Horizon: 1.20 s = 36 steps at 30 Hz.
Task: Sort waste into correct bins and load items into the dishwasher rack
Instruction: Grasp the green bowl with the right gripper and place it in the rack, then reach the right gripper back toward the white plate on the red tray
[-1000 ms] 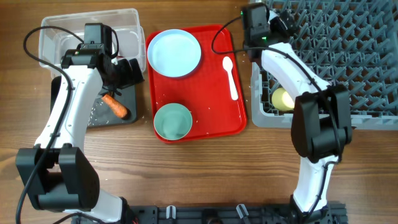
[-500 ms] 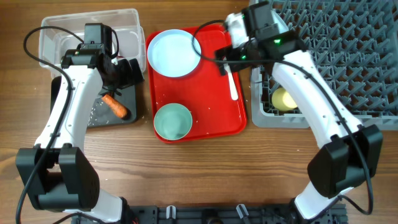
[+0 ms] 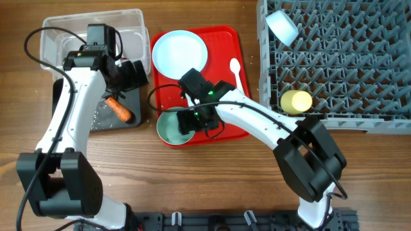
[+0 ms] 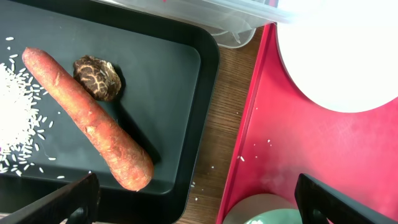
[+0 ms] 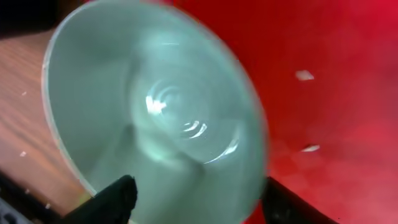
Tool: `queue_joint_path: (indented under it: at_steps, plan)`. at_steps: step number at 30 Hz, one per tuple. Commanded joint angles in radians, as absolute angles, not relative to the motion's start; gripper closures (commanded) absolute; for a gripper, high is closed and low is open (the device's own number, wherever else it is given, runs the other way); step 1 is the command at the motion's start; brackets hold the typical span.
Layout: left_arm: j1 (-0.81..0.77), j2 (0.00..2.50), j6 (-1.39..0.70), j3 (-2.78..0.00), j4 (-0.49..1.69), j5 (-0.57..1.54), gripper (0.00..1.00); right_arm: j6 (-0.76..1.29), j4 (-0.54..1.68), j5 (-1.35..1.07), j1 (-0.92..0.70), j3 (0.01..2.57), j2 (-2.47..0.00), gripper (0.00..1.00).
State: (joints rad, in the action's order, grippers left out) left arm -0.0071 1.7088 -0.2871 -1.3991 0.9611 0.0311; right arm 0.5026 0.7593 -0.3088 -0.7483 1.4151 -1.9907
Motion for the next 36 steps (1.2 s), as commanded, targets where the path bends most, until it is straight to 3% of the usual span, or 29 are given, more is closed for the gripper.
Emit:
queue_joint_path:
  at_steps: [1, 2, 5, 10, 14, 18, 28, 36]
  plan:
    - [-0.002, 1.687, -0.293, -1.407, 0.958, 0.025, 0.0, 0.556, 0.767, -0.251, -0.729, 1.415, -2.01, 0.59]
    - [-0.002, 1.687, -0.293, -1.407, 0.958, 0.025, 0.0, 0.58, 0.774, -0.237, -0.729, 1.415, -2.014, 0.72]
    - [-0.002, 1.687, -0.293, -1.407, 0.958, 0.025, 0.0, 0.59, 0.775, -0.236, -0.725, 1.415, -2.023, 0.95]
    - [-0.002, 1.687, -0.293, -1.407, 0.958, 0.025, 0.0, 0.601, 0.785, -0.241, -0.684, 1.427, -2.022, 0.96]
    - [-0.002, 1.687, -0.293, -1.407, 0.958, 0.025, 0.0, 0.413, 0.879, -0.24, -0.571, 1.536, -1.961, 0.96]
    - [-0.002, 1.687, -0.293, -1.407, 0.958, 0.025, 0.0, 0.399, 0.872, -0.157, -0.489, 1.554, -1.826, 0.96]
    - [-0.002, 1.687, -0.293, -1.407, 0.958, 0.025, 0.0, 0.356, 0.86, 1.13, -0.41, 1.552, -1.601, 0.96]
    - [-0.002, 1.687, -0.293, -1.407, 0.958, 0.025, 0.0, 0.31, 0.891, 0.931, -0.277, 1.543, -1.643, 0.95]
